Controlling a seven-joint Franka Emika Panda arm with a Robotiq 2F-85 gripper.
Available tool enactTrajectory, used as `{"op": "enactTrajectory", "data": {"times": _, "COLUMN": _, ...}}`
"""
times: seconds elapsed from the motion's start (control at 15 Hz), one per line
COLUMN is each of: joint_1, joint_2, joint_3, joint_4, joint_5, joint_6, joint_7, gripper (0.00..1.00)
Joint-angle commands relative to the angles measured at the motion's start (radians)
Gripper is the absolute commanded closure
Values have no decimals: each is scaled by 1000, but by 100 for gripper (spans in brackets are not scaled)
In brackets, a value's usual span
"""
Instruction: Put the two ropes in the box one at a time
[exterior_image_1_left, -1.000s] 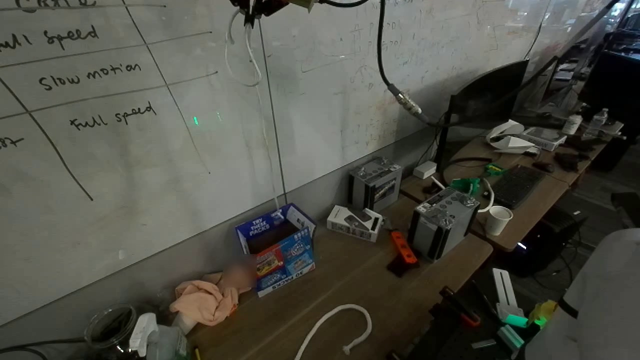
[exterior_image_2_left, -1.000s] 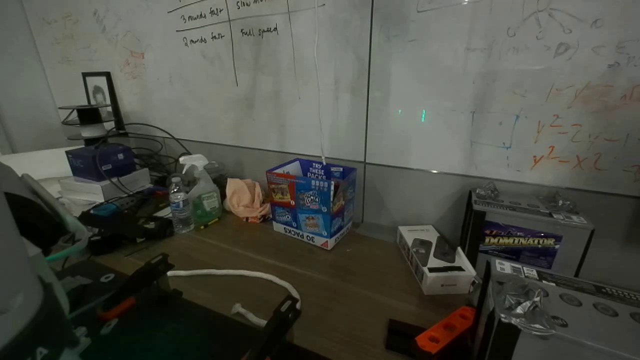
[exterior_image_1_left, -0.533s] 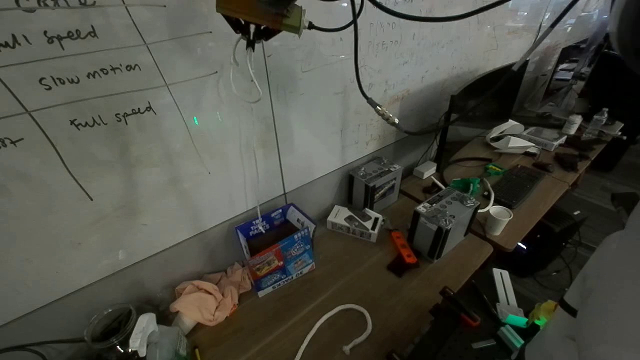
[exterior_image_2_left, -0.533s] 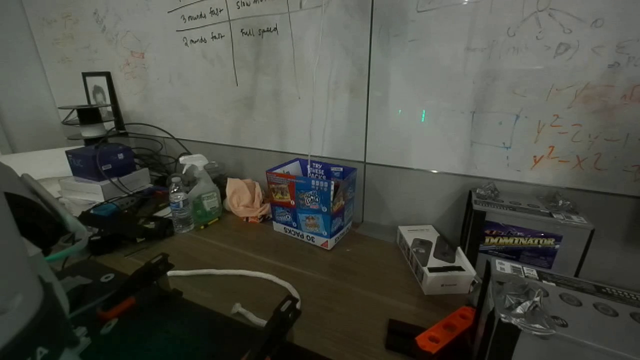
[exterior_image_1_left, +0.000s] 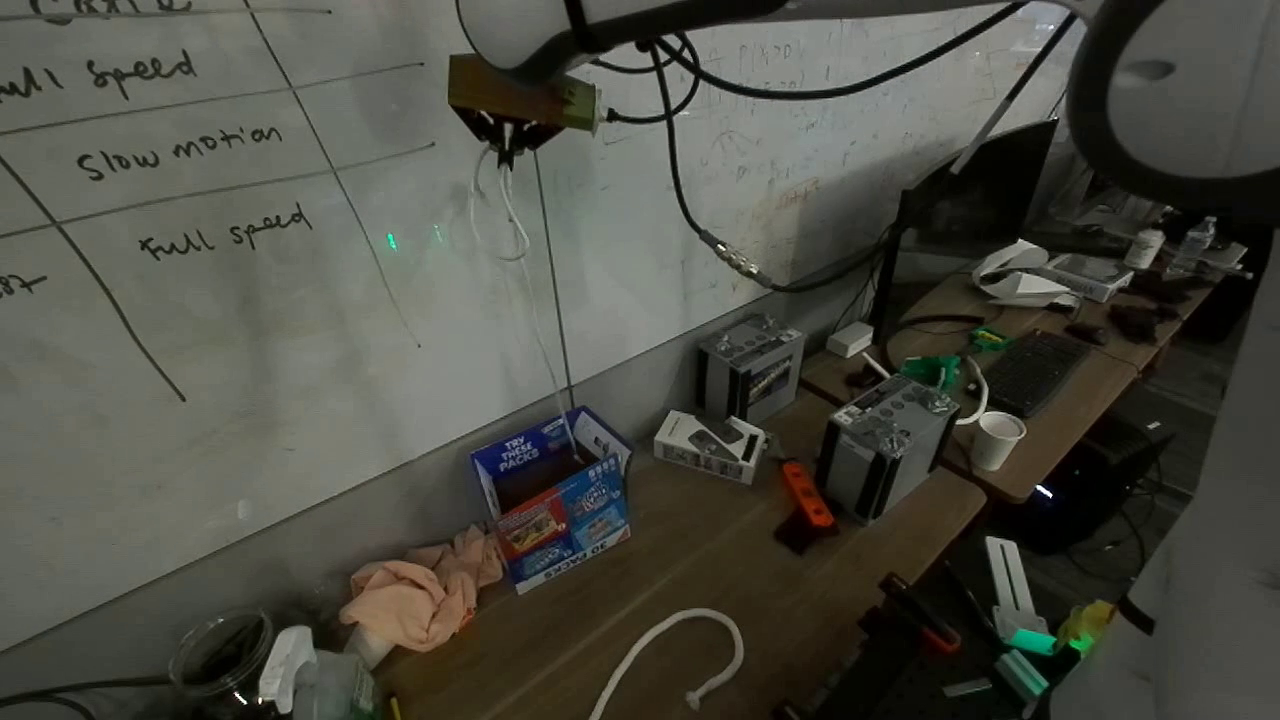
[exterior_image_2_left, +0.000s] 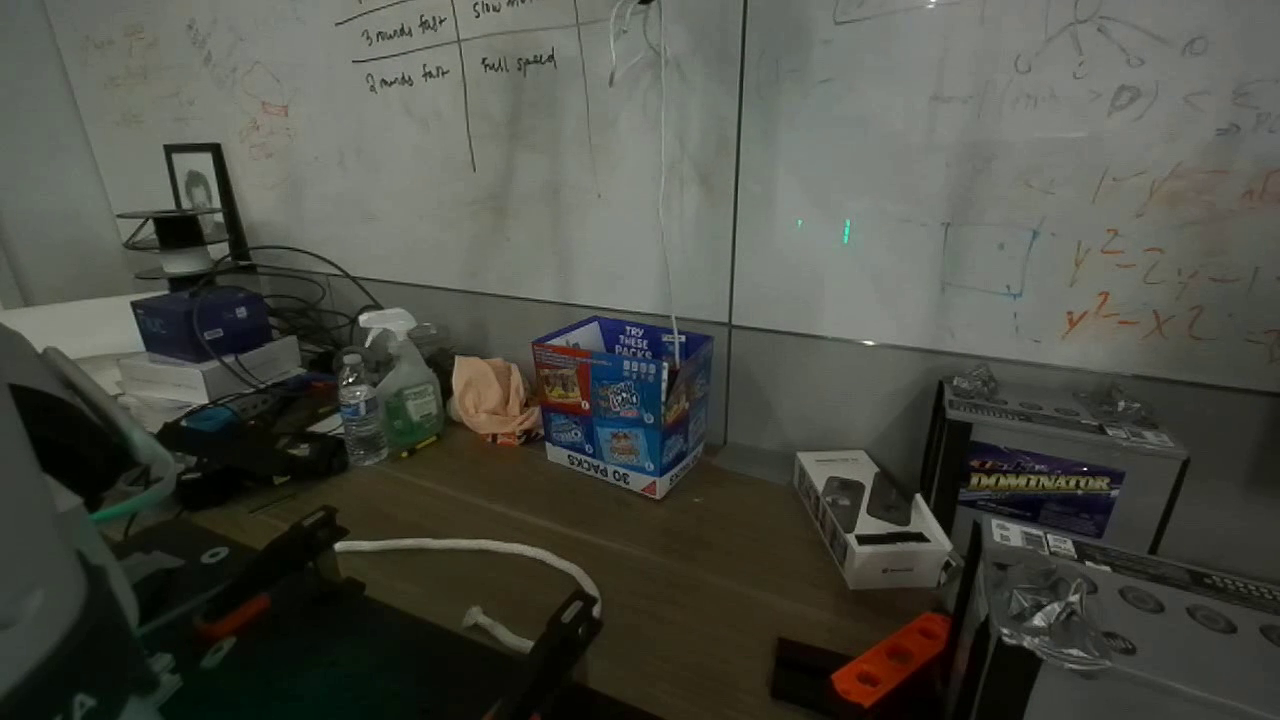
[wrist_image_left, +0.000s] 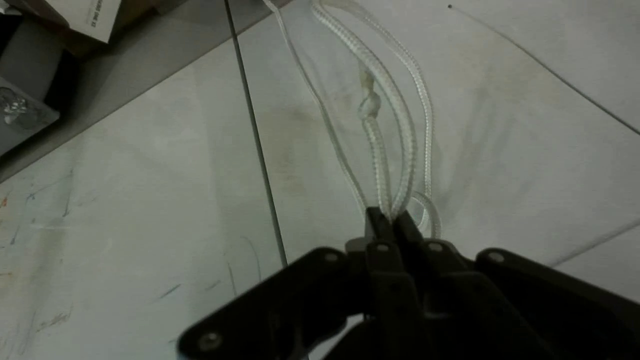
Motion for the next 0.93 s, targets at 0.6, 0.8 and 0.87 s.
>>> {"op": "enactTrajectory", "data": {"times": 0.6, "joint_1": -58, "joint_2": 217, "joint_3": 17, "joint_4": 33, "joint_5": 313, "joint_6": -89, "joint_7": -580, "gripper": 99}}
{"op": "enactTrajectory", "data": {"times": 0.8, "joint_1": -68, "joint_2": 300, "joint_3": 18, "joint_4": 79, "joint_5": 315, "joint_6": -163, "joint_7": -707, "gripper": 99}}
{"op": "enactTrajectory", "data": {"times": 0.87, "joint_1": -69, "joint_2": 331, "joint_3": 16, "joint_4": 100, "joint_5": 306, "joint_6": -189, "joint_7": -738, "gripper": 99}}
